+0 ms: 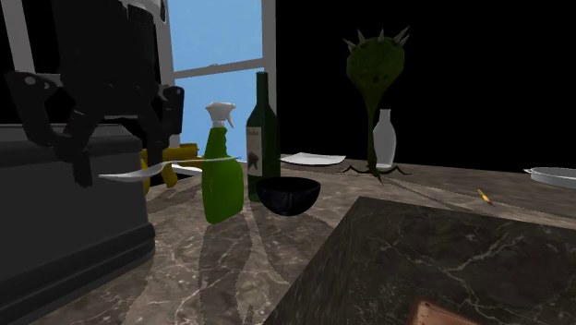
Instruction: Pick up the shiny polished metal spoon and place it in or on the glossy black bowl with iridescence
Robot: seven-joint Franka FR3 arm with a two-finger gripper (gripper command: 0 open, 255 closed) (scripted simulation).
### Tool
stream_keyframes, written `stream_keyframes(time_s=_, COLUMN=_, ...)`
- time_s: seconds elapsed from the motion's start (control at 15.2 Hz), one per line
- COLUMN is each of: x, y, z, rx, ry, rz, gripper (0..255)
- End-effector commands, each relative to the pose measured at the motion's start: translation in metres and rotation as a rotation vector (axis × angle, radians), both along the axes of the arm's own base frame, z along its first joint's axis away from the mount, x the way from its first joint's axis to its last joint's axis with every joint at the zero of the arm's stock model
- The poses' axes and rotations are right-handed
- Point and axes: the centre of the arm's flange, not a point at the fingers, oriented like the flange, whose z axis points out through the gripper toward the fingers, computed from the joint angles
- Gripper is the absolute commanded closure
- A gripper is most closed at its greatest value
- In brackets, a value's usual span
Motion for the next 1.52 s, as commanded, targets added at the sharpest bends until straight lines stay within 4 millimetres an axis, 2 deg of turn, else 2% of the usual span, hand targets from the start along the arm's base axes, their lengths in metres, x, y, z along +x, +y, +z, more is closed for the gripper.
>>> stream_keyframes(time_s=0.0, x=0.000, y=0.000, z=0.010, rx=0.000, ry=0.000, rz=0.000, gripper=255)
stream_keyframes(time_s=0.26, x=0.000, y=0.000, z=0.029, rx=0.000, ry=0.000, rz=0.000, gripper=255)
stream_keyframes(time_s=1.25, x=0.009, y=-0.200, z=0.038, rx=0.000, ry=0.000, rz=0.000, gripper=255)
stream_keyframes(time_s=1.45, x=0.009, y=-0.200, z=0.022, rx=0.000, ry=0.000, rz=0.000, gripper=255)
